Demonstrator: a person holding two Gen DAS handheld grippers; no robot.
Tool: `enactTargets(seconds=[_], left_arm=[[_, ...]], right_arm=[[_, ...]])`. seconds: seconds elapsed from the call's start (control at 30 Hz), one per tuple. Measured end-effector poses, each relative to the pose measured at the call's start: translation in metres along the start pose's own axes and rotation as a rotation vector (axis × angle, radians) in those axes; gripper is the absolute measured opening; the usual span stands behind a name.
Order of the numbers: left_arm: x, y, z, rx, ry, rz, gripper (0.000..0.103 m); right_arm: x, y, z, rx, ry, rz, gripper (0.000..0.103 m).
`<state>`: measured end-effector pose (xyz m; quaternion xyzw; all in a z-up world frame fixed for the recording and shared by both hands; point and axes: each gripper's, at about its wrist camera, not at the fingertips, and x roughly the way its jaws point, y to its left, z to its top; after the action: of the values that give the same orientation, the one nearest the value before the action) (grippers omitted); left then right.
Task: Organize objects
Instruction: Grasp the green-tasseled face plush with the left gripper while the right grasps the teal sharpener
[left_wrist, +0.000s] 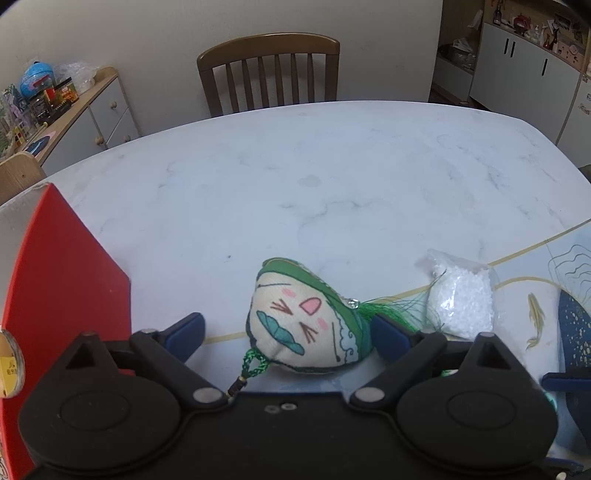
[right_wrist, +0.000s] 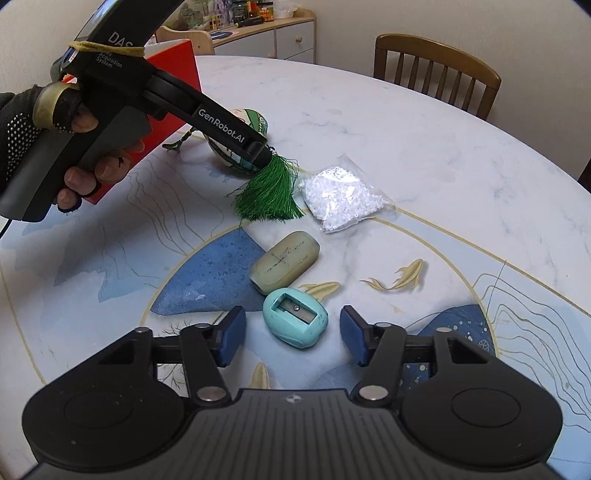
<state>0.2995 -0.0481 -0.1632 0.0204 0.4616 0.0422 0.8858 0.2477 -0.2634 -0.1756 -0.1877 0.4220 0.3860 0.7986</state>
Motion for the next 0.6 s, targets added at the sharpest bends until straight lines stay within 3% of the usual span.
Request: enactTargets(seconds=[0.23, 0.6], left_arm=[[-0.006, -0.006, -0.001, 0.008, -0.01, -0.039, 0.066], [-0.019, -0.004, -0.001, -0.01, -0.009, -0.036, 0.062]], right_arm=[[0.0, 0.0, 0.0, -0.003, -0.001, -0.009, 0.038], [-0.009, -0.002, -0.003, 0.055, -0.009, -0.021, 0.037]])
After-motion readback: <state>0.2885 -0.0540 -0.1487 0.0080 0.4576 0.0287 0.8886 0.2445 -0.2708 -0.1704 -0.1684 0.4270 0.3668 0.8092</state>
